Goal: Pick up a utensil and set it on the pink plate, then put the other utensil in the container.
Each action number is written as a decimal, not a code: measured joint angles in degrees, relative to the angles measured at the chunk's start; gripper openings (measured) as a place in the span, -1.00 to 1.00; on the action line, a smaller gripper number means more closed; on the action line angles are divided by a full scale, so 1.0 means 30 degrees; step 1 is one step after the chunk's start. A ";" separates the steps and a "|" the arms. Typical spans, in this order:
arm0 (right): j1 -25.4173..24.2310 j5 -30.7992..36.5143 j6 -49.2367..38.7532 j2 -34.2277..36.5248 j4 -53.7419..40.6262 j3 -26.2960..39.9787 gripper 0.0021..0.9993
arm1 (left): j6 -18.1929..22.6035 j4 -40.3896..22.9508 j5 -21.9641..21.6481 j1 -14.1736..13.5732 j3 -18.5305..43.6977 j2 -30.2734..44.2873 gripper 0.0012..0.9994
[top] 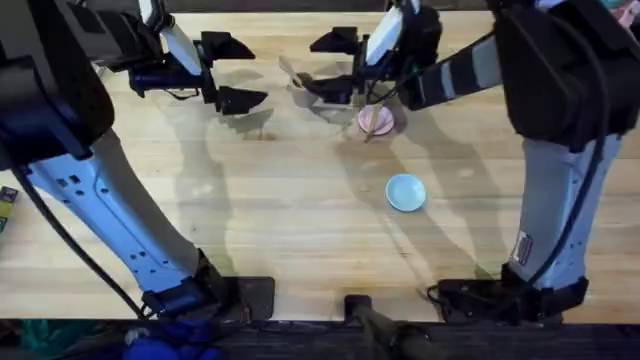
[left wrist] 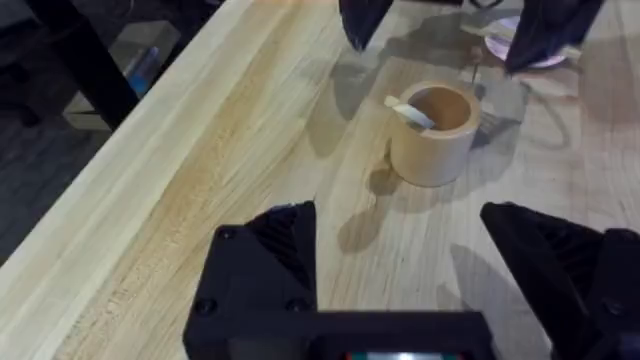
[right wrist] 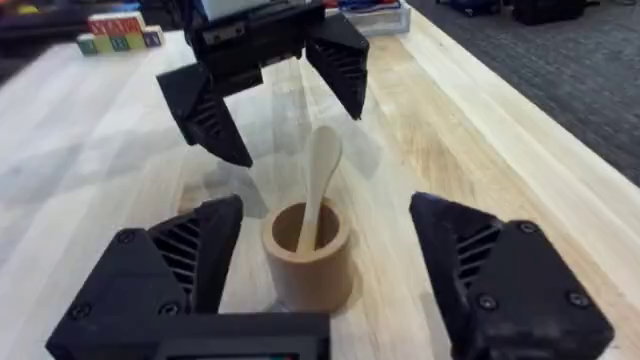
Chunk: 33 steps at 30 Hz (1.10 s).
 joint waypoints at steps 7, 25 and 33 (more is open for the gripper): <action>-0.0749 -0.0978 0.1322 -0.1538 -0.0040 0.0000 0.99 | -0.0052 0.0050 0.0516 0.0000 0.0000 0.0000 0.99; -0.1794 -0.0607 0.3377 -0.5719 -0.5862 0.0000 0.99 | -0.8802 -0.0033 -0.6312 -0.1393 0.0036 -0.8039 0.99; -0.1809 0.3136 0.0764 -0.9167 -1.6162 -0.0007 0.99 | -1.4007 -0.1192 -1.0444 -0.1588 0.0044 -1.2349 0.99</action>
